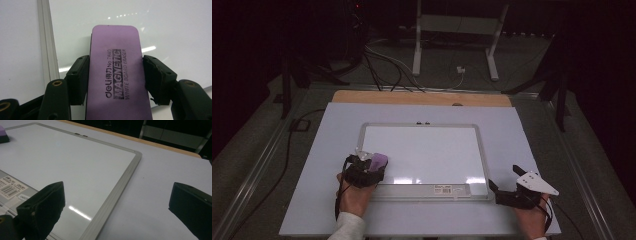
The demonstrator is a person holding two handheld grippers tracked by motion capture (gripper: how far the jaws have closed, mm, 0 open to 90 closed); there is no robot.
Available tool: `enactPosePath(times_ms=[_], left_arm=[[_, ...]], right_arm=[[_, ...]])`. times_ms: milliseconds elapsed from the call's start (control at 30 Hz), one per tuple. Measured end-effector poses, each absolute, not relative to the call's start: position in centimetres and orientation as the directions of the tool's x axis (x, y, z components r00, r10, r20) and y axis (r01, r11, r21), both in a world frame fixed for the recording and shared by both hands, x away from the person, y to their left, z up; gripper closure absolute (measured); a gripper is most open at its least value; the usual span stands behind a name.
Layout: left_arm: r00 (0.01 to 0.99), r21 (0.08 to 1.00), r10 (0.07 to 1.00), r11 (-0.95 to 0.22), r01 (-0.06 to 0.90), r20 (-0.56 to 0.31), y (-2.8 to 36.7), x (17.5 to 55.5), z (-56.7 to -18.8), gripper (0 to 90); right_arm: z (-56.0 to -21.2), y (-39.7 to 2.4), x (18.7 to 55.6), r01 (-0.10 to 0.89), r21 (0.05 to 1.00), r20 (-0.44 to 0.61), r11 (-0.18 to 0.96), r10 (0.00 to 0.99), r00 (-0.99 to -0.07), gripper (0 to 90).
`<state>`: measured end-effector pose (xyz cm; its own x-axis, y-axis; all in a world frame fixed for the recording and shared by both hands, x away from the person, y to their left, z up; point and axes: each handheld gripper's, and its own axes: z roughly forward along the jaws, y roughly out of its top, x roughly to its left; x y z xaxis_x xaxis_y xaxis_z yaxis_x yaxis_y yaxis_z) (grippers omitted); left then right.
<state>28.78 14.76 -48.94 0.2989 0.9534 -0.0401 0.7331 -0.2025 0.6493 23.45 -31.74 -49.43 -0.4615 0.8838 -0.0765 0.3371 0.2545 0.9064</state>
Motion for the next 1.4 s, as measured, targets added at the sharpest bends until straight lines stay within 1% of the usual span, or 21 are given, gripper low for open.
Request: enactPosePath(times_ms=[67,167,200,267,367,433,467,500,567,700,800,1000,1067,1167,1267,1333,1400], left_arm=[[0.301,0.66,0.953,-0.201,0.723,-0.039,14.8,28.7,-49.0,41.2],[0.327,0.704,0.945,-0.222,0.675,-0.015,14.7,28.4,-48.6,31.1],[0.347,0.719,0.938,-0.236,0.654,-0.008,14.7,28.2,-48.4,29.9],[0.39,0.735,0.921,-0.275,0.62,0.016,14.4,27.9,-47.9,29.5],[0.446,0.708,0.894,-0.334,0.623,0.029,14.2,27.8,-48.1,30.1],[0.448,0.688,0.893,-0.346,0.638,0.034,14.3,27.9,-48.6,31.3],[0.441,0.687,0.896,-0.345,0.64,0.04,14.4,27.9,-48.7,30.1],[0.438,0.688,0.899,-0.335,0.644,0.027,14.7,27.9,-48.7,30.4],[0.428,0.687,0.904,-0.311,0.657,-0.001,15.2,28.0,-48.5,32.1],[0.412,0.684,0.911,-0.301,0.665,0.0,15.7,27.8,-48.6,34.0],[0.405,0.683,0.914,-0.278,0.676,-0.029,16.3,27.7,-48.5,39.7],[0.385,0.658,0.92,-0.247,0.711,-0.071,17.5,27.6,-49.2,39.1],[0.376,0.66,0.925,-0.247,0.709,-0.058,17.6,27.3,-49.2,41.7],[0.361,0.682,0.93,-0.219,0.698,-0.072,17.9,27.5,-48.6,46.4],[0.342,0.691,0.938,-0.214,0.691,-0.052,17.9,28.2,-48.1,50.3],[0.338,0.686,0.938,-0.192,0.702,-0.083,18.0,28.8,-48.2,53.9],[0.316,0.688,0.945,-0.178,0.704,-0.08,17.9,28.7,-48.2,59.1]], right_arm=[[-49.4,-31.7,23.4,0.338,0.906,-0.077,0.256,0.883,-0.462,0.9],[-49.4,-31.7,23.4,0.337,0.906,-0.077,0.255,0.883,-0.462,0.9],[-49.4,-31.8,23.5,0.336,0.907,-0.078,0.256,0.884,-0.462,0.9],[-49.4,-31.8,23.4,0.337,0.907,-0.076,0.253,0.884,-0.461,0.9],[-49.4,-31.8,23.5,0.335,0.908,-0.075,0.253,0.883,-0.462,0.9],[-49.4,-31.7,23.4,0.333,0.908,-0.075,0.253,0.882,-0.466,0.9],[-49.4,-31.7,23.4,0.331,0.909,-0.076,0.254,0.881,-0.466,0.9],[-49.4,-31.7,23.4,0.332,0.909,-0.076,0.254,0.881,-0.466,0.9],[-49.4,-31.7,23.4,0.332,0.909,-0.076,0.253,0.882,-0.466,0.9],[-49.4,-31.7,23.4,0.333,0.908,-0.076,0.253,0.883,-0.464,0.9],[-49.4,-31.7,23.4,0.333,0.909,-0.075,0.252,0.883,-0.463,0.9],[-49.4,-31.8,23.4,0.33,0.909,-0.078,0.253,0.883,-0.463,0.9],[-49.4,-31.7,23.4,0.331,0.909,-0.076,0.251,0.884,-0.461,0.9],[-49.4,-31.7,23.4,0.331,0.909,-0.077,0.252,0.884,-0.462,0.9],[-49.4,-31.7,23.4,0.334,0.908,-0.076,0.254,0.883,-0.464,0.9],[-49.4,-31.6,23.4,0.332,0.908,-0.078,0.255,0.883,-0.464,0.9],[-49.3,-31.7,23.3,0.331,0.909,-0.079,0.255,0.883,-0.462,0.9]])
